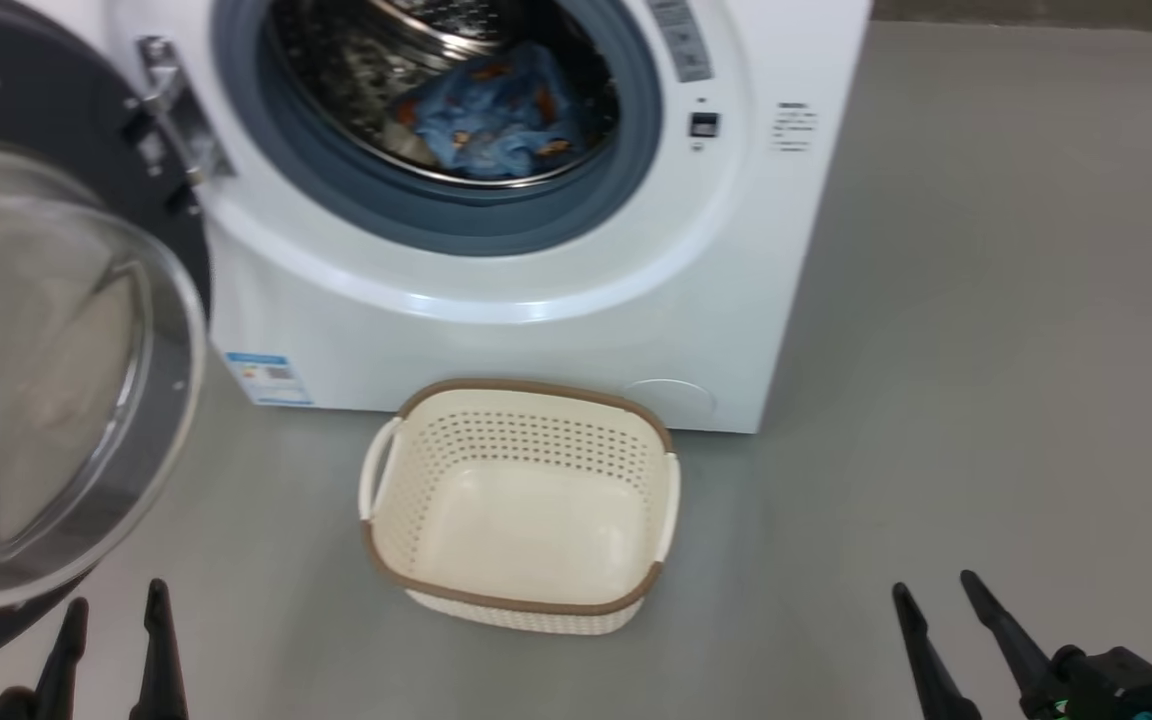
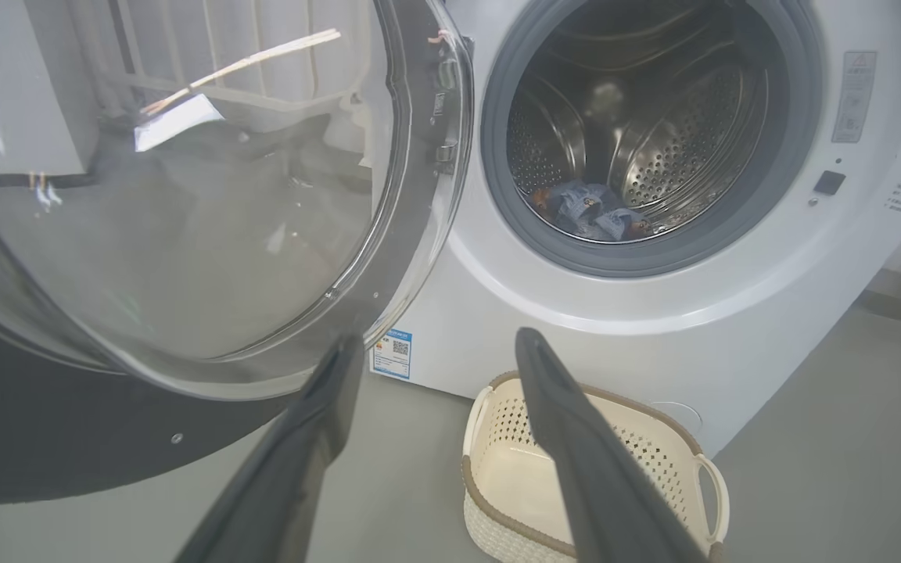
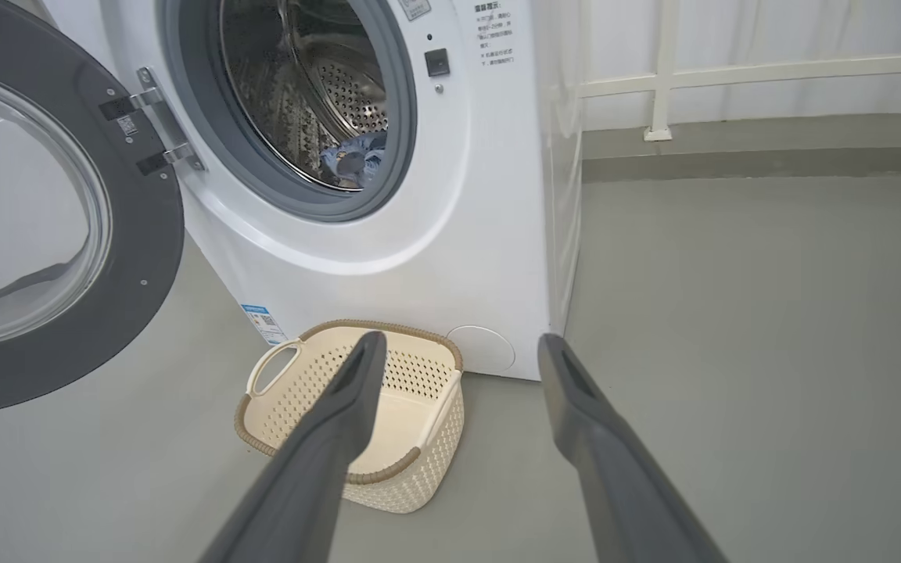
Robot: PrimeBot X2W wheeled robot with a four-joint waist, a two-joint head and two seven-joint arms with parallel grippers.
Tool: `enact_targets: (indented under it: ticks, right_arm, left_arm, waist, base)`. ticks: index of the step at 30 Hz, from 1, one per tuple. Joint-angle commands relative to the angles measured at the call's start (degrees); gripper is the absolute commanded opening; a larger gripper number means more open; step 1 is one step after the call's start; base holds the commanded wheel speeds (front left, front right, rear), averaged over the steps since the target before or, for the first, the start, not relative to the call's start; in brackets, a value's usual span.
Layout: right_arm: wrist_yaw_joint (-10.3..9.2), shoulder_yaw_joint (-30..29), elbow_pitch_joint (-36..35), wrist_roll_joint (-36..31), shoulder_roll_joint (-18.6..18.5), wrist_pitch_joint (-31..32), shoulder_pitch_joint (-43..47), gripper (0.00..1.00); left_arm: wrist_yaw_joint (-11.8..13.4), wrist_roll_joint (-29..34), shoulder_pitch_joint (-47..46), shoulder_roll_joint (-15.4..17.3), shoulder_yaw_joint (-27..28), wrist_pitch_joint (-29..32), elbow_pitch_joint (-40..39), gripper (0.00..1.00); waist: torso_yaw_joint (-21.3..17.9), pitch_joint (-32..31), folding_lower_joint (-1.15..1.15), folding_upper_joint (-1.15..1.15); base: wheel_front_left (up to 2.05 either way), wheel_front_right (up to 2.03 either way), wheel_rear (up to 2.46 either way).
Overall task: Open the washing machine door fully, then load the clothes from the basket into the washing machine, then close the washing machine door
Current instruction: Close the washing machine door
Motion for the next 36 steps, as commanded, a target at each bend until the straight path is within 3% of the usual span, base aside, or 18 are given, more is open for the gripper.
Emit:
enact_targets:
  ticks: [1, 13, 23, 36]
  right_arm:
    - [0.35, 2.21, -0.93, 0.65, -1.41, -0.28, -1.65, 1.00]
    - [0.35, 6.08, 0.46, 1.60, -3.34, -0.28, -2.81, 1.00]
    - [0.35, 8.06, 1.06, 2.17, -4.12, -0.28, -3.45, 1.00]
    - [0.35, 11.05, 2.48, 2.88, -5.44, -0.28, -6.81, 1.00]
  left_arm:
    - [-0.09, -0.24, 0.18, 0.47, 2.47, -0.36, -1.00, 1.00]
    - [-0.09, -0.36, 2.29, -1.30, 2.49, -0.36, -0.74, 1.00]
    - [-0.09, -0.52, 3.08, -1.76, 2.06, -0.36, -1.17, 1.00]
    - [-0.09, -2.22, 3.49, -2.31, 4.29, -0.36, -3.46, 1.00]
  waist:
    - [3.79, -0.67, 0.00, 0.00]
    - [13.84, -2.61, 0.00, 0.00]
    - [19.73, -2.84, 0.00, 0.00]
    - [20.91, -1.50, 0.00, 0.00]
  base:
    - [0.00, 0.00, 0.00]
    - [0.00, 0.00, 0.00]
    - [0.00, 0.00, 0.00]
    - [0.00, 0.00, 0.00]
